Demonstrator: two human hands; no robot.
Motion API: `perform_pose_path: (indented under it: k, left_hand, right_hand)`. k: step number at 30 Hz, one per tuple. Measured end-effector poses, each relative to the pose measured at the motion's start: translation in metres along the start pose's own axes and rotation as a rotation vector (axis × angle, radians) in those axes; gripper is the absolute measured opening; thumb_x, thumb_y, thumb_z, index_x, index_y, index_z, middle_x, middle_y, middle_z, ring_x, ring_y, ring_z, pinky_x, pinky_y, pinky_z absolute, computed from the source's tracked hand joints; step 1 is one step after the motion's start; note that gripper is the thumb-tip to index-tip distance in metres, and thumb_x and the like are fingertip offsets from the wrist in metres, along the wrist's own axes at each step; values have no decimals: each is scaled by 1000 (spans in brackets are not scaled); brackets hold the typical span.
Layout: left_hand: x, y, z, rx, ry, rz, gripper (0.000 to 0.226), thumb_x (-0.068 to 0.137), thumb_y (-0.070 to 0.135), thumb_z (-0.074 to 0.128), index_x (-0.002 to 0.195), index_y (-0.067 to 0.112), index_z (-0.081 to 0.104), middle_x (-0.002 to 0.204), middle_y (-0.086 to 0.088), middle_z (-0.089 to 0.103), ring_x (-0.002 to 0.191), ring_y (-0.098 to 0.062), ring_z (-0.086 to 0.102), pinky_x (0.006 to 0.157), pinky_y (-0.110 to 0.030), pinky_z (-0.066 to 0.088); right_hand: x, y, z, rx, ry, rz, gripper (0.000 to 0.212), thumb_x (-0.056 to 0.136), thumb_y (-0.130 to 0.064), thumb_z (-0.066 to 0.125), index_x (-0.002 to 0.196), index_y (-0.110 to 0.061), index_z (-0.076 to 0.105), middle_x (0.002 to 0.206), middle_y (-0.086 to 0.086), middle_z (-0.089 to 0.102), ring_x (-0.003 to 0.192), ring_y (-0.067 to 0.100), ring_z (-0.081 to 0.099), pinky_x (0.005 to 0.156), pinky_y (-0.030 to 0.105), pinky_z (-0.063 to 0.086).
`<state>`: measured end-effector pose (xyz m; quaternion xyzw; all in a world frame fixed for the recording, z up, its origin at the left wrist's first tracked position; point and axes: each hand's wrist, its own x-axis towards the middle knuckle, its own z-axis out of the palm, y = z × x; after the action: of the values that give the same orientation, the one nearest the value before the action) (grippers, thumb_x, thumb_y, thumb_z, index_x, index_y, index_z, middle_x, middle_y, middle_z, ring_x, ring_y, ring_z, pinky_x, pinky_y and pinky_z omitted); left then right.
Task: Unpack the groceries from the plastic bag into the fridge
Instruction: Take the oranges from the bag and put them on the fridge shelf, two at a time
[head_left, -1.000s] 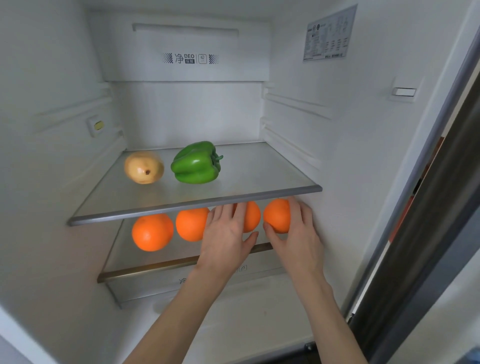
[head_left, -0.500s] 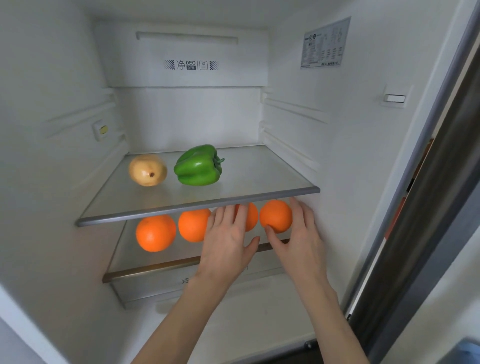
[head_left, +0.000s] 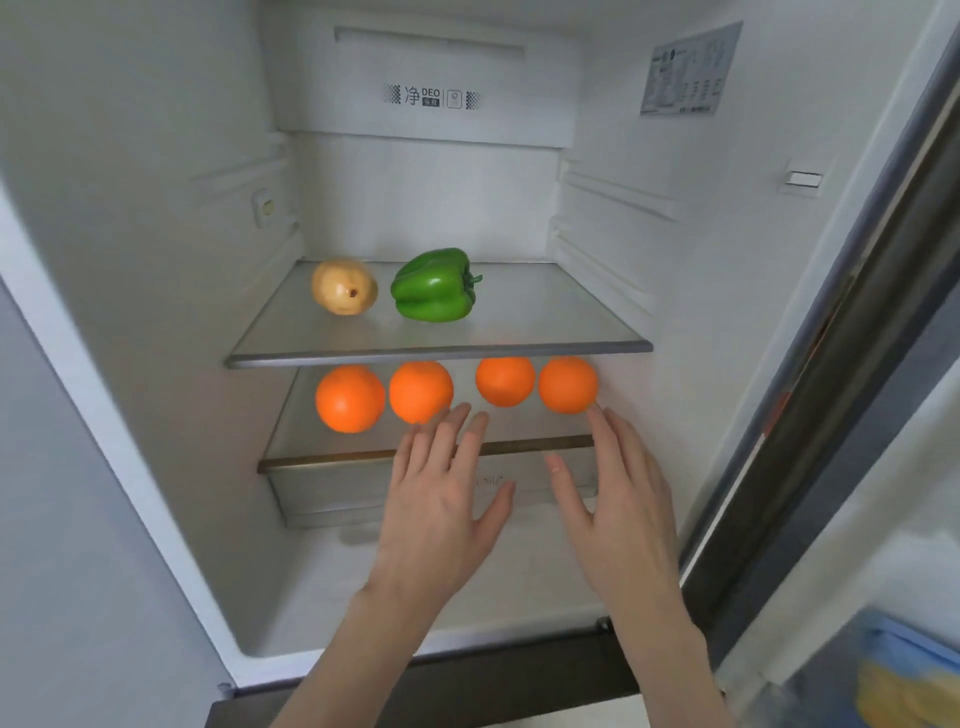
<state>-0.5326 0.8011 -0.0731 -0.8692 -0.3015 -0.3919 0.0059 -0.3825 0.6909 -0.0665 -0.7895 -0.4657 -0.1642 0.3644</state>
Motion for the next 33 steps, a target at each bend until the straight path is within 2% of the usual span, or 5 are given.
perform_pose_path:
  k: [9, 12, 19, 26, 33]
  left_hand:
    - [-63, 33, -56, 92, 23, -109, 61, 96, 48, 56, 146, 13, 52, 151, -5, 52, 142, -28, 46, 119, -46, 35]
    - [-84, 48, -76, 115, 16, -120, 60, 97, 48, 56, 146, 12, 51, 150, -7, 53, 142, -30, 46, 118, -50, 36]
    - [-136, 93, -129, 186, 1, -157, 58, 102, 49, 49, 149, 16, 47, 152, -3, 50, 145, -27, 43, 121, -47, 33]
    - [-169, 124, -170, 200, 22, -156, 56, 102, 48, 49, 146, 13, 51, 149, -5, 53, 143, -29, 45, 115, -51, 39]
    - [-194, 132, -201, 225, 20, -160, 57, 102, 50, 47, 147, 16, 50, 150, -4, 53, 143, -28, 45, 118, -49, 37]
  right_hand:
    - [-47, -5, -47, -89, -74, -124, 67, 102, -63, 37, 155, -22, 39, 158, 2, 45, 144, 25, 44, 115, 50, 40]
    - [-65, -5, -67, -110, -90, -157, 67, 102, -63, 35, 155, -23, 39, 157, 1, 46, 144, 24, 44, 117, 49, 40]
    - [-110, -10, -115, -104, -26, -251, 67, 101, -60, 33, 149, -17, 48, 149, 5, 55, 142, 28, 48, 117, 50, 39]
    - [-146, -15, -149, -81, -31, -259, 68, 101, -62, 34, 150, -17, 49, 151, 5, 55, 144, 28, 47, 118, 51, 39]
    - [-173, -38, -168, -65, -8, -250, 68, 99, -63, 35, 148, -18, 51, 149, 4, 57, 143, 28, 48, 117, 50, 40]
